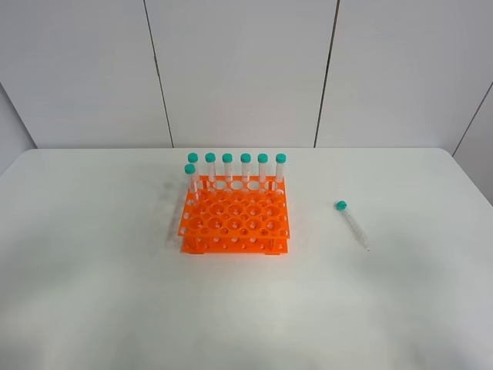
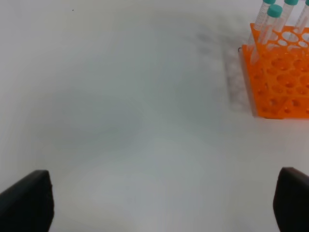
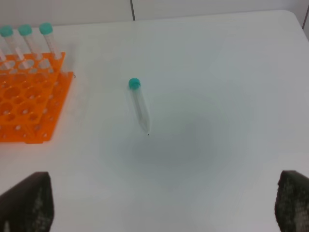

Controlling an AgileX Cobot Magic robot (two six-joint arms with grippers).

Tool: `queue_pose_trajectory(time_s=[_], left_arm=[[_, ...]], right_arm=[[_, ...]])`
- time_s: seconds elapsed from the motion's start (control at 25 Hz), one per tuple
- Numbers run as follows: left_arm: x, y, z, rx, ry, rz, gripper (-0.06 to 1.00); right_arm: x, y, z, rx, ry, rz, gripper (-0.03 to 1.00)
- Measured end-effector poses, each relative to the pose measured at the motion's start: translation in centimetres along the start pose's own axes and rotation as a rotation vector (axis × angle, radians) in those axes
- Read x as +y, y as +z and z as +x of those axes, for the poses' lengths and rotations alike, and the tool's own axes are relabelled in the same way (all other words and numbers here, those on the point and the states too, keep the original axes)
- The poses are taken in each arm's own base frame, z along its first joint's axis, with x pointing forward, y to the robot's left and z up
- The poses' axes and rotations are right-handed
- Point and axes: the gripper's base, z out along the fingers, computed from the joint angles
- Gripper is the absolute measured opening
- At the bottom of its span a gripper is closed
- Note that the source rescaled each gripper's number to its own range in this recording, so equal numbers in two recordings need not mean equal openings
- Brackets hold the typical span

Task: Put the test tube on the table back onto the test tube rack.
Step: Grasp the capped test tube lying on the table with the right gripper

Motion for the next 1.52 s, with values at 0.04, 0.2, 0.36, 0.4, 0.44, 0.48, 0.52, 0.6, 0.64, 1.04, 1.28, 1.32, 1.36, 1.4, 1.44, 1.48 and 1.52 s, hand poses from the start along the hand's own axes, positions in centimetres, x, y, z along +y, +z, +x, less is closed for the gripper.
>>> queue_pose_trajectory(time_s=[0.04,0.2,0.36,0.4,0.44,0.48,0.52,0.6,0.64,1.04,1.28,1.32,1.36,1.4,1.44,1.48,1.52], left_arm=[[0.0,0.0,0.0,0.0,0.0,0.0,1.0],[0.0,0.0,0.0,0.0,0.0,0.0,1.0],[0.0,0.0,0.0,0.0,0.0,0.0,1.0],[0.0,0.0,0.0,0.0,0.0,0.0,1.0],[0.0,0.0,0.0,0.0,0.0,0.0,1.0],[0.0,0.0,0.0,0.0,0.0,0.0,1.0],[0.0,0.0,0.0,0.0,0.0,0.0,1.0],[0.0,0.0,0.0,0.0,0.0,0.0,1.0],[0.0,0.0,0.0,0.0,0.0,0.0,1.0],[0.0,0.0,0.0,0.0,0.0,0.0,1.0],[0.0,0.0,0.0,0.0,0.0,0.0,1.0],[0.0,0.0,0.0,0.0,0.0,0.0,1.0],[0.0,0.0,0.0,0.0,0.0,0.0,1.0],[0.0,0.0,0.0,0.0,0.0,0.0,1.0],[0.0,0.0,0.0,0.0,0.0,0.0,1.0],[0.0,0.0,0.0,0.0,0.0,0.0,1.0],[0.0,0.0,0.0,0.0,0.0,0.0,1.0]], right_arm=[[0.0,0.0,0.0,0.0,0.0,0.0,1.0],[0.0,0.0,0.0,0.0,0.0,0.0,1.0],[0.0,0.0,0.0,0.0,0.0,0.0,1.0],[0.0,0.1,-0.3,0.022,0.0,0.0,1.0],[0.0,0.3,-0.9,0.04,0.001,0.0,1.0],[0.0,0.5,-1.7,0.067,0.001,0.0,1.0],[0.0,0.9,-2.6,0.099,0.002,0.0,1.0],[-0.1,2.1,-4.6,0.17,0.003,0.0,1.0],[-0.1,3.1,-5.6,0.221,0.003,0.0,1.0],[-0.4,18.2,-10.9,0.686,-0.058,-0.023,1.0],[-0.6,27.8,-10.0,0.87,-0.074,-0.043,1.0],[-0.5,29.3,-9.7,0.893,-0.081,-0.049,1.0],[-0.3,30.6,-9.2,0.918,-0.092,-0.058,1.0],[0.1,31.6,-9.0,0.927,-0.11,-0.071,1.0],[0.6,32.8,-8.6,0.935,-0.128,-0.083,1.0],[1.2,33.8,-8.3,0.937,-0.148,-0.098,1.0],[1.6,34.7,-7.9,0.937,-0.157,-0.106,1.0]])
